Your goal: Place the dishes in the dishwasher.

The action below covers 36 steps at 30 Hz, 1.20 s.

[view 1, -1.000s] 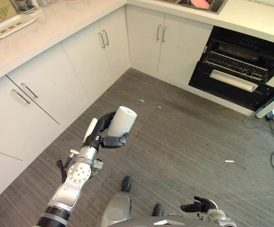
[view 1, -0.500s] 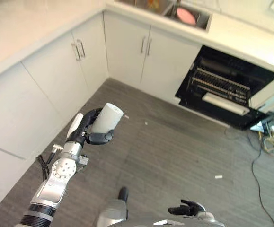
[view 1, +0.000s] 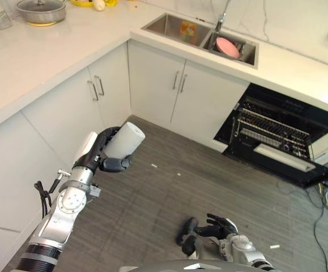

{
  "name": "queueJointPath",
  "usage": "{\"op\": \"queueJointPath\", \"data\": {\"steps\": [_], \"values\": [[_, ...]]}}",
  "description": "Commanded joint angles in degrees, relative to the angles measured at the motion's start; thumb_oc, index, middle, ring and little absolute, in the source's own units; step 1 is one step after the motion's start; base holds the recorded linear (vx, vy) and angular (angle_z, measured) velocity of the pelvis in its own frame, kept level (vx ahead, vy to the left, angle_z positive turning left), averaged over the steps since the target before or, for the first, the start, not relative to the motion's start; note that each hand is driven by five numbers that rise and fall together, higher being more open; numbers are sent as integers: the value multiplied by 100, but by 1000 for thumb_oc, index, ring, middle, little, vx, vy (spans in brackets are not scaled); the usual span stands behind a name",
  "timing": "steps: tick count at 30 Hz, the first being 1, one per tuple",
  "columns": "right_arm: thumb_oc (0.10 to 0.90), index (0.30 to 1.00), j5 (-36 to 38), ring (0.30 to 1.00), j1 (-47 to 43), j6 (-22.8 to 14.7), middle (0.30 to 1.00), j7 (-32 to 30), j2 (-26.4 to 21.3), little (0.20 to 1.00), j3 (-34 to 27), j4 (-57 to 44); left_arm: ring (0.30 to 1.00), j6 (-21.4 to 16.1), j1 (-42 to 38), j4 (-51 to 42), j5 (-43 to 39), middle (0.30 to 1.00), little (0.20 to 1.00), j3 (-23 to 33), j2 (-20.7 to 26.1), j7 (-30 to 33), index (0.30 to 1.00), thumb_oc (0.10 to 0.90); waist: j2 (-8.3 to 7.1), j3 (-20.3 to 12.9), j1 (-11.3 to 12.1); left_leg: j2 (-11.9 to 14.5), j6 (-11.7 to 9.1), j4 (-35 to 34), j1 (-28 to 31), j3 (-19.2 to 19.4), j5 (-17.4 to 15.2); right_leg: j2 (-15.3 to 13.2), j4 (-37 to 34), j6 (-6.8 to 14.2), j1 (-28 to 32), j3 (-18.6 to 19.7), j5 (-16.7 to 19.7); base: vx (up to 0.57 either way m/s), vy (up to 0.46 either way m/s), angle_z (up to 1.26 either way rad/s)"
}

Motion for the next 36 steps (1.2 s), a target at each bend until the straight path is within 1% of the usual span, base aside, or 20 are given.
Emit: {"op": "queueJointPath", "data": {"steps": [1, 3, 7, 9, 10, 11, 12, 14, 15, 17, 18, 19, 21, 22, 23, 24, 25, 29, 32, 36], "values": [[800, 900, -52, 900, -204, -415, 900, -19, -82, 900, -18, -306, 300, -634, -112, -1093, 248, 300, 300, 136, 195, 65, 300, 400, -177, -400, 164, 608, -371, 385, -342, 107, -350, 48, -740, 285, 1169, 619, 317, 448, 5, -17], [800, 900, -74, 900, -115, -421, 900, -11, -124, 900, 27, -370, 300, -644, -58, -1091, 247, 300, 300, 106, 157, 44, 300, 400, -172, -463, 85, 600, -411, 566, -310, 170, -294, 74, -701, 111, 1169, 658, 315, 299, 29, -11], [800, 900, -48, 900, 36, -420, 900, 44, -198, 900, 137, -568, 300, -681, 126, -1157, 155, 300, 300, 162, 145, 20, 300, 400, 140, -624, -84, 841, -565, 1270, -139, 177, -61, 388, -474, -88, 1327, 1001, 34, 396, -7, -37], [800, 900, -45, 900, 56, -418, 900, 62, -211, 900, 163, -605, 300, -687, 144, -1152, 140, 300, 300, 172, 136, 20, 300, 400, 189, -639, -88, 887, -613, 1408, -151, 196, 27, 457, -431, -138, 1352, 1062, -52, 285, -28, -78], [800, 900, -61, 900, 59, -409, 900, 88, -252, 900, 215, -768, 300, -662, 162, -1130, 72, 300, 300, 184, 140, 18, 300, 400, 193, -623, -127, 987, -779, 2301, -475, 235, 532, 562, -369, -310, 1421, 1296, -198, 317, -67, -96], [800, 900, -40, 900, 39, -434, 900, 63, -289, 900, 243, -866, 300, -651, 167, -1150, 34, 300, 300, 199, 152, 18, 300, 400, 162, -515, -59, 1015, -846, 3078, -862, 165, 804, 598, -353, -391, 1525, 1472, -281, 198, -60, -103], [800, 900, -38, 900, 33, -429, 900, 61, -287, 900, 235, -873, 300, -651, 154, -1150, 32, 300, 300, 197, 158, 16, 300, 400, 131, -537, -72, 985, -837, 3146, -968, 144, 826, 565, -361, -403, 1467, 1455, -246, 84, -36, -73], [800, 900, 54, 900, -70, -459, 900, -31, -371, 900, 236, -987, 300, -651, 101, -1151, -57, 300, 300, 193, 146, 124, 300, 400, 42, -268, 66, 899, -745, 4516, -1807, -145, 1062, 555, -338, -550, 1610, 1810, -352, 141, 44, -91], [800, 900, 52, 900, -103, -459, 900, -50, -397, 900, 254, -986, 300, -639, 86, -1165, -94, 300, 300, 184, 124, 147, 300, 400, 22, -193, 122, 875, -645, 4568, -2064, -226, 789, 533, -327, -508, 1674, 1959, -415, 130, 84, -112], [800, 900, 75, 900, -143, -477, 900, -57, -394, 900, 251, -985, 300, -642, 56, -1174, -110, 300, 300, 153, 84, 145, 300, 400, -10, -140, 206, 874, -530, 4430, -2348, -260, 620, 461, -353, -441, 1747, 2093, -411, 152, 123, -110], [800, 900, 72, 900, -177, -496, 900, -57, -412, 900, 259, -1008, 300, -660, 67, -1205, -107, 300, 300, 152, 24, 141, 300, 400, -27, -116, 285, 925, -459, 3991, -2425, -239, 367, 419, -405, -341, 1829, 2250, -424, 326, 334, -94], [800, 900, 50, 900, -212, -523, 900, -56, -458, 900, 270, -1047, 300, -688, 10, -1210, -134, 300, 300, 89, -27, 154, 300, 400, 30, -64, 410, 835, -497, 3108, -2637, -524, 117, 400, -447, -240, 1979, 2541, -468, 377, 376, -87], [800, 900, -159, 900, -163, -520, 900, -25, -525, 900, 295, -1095, 300, -695, -14, -1094, -112, 300, 300, -25, -62, 150, 300, 400, 156, -106, 608, 200, -567, 1901, -2504, -1187, 480, 492, -381, -199, 2097, 2927, -475, 317, 328, -84], [800, 900, -322, 900, -135, -537, 900, -25, -596, 900, 275, -1143, 300, -684, -17, -1082, -26, 300, 300, -35, -41, 175, 300, 400, 166, -29, 561, 162, -684, 1959, -2732, -1161, 852, 478, -343, -168, 2195, 3030, -476, 128, 178, -141], [800, 900, -333, 900, -131, -534, 900, -26, -598, 900, 271, -1153, 300, -685, -21, -1080, -19, 300, 300, -38, -46, 179, 300, 400, 166, -25, 552, 151, -689, 1986, -2752, -1168, 857, 472, -333, -166, 2188, 3023, -482, 62, 170, -165], [800, 900, -356, 900, -101, -515, 900, 16, -635, 900, 228, -1197, 300, -706, -80, -1140, -38, 300, 300, -111, -48, 112, 300, 400, 231, -45, 436, 400, -659, 1568, -2595, -863, 785, 509, -270, -130, 2132, 2988, -618, -10, 187, -126], [800, 900, -350, 900, -70, -522, 900, -5, -628, 900, 203, -1291, 300, -696, -143, -1148, -61, 300, 300, -131, -94, 72, 300, 400, 268, -67, 433, 444, -570, 1444, -2416, -793, 714, 456, -248, -108, 2058, 2985, -650, 21, 308, -42], [800, 900, -573, 900, 41, -546, 900, 1, -728, 900, 3, -1654, 300, -791, -230, -1036, 53, 300, 300, -147, -51, 27, 300, 400, 265, -187, 238, 314, -289, 1073, -1921, -634, 499, -23, 395, 194, 1723, 2841, -518, 114, 268, -45], [800, 900, -789, 900, -85, -532, 900, -52, -771, 900, -43, -1737, 300, -764, -249, -999, 73, 300, 300, -122, -46, 43, 300, 400, 219, -153, 320, 203, -33, 1100, -1710, -323, 266, -364, 878, 349, 1473, 2661, -356, 68, 176, -48], [800, 900, -897, 900, -183, -490, 900, -55, -776, 900, -29, -1853, 300, -741, -231, -982, 101, 300, 300, -54, -46, 82, 300, 400, 181, -163, 447, 243, 30, 1049, -1562, -3, 118, -700, 724, 438, 1460, 2351, -81, 32, -18, -57]]}}
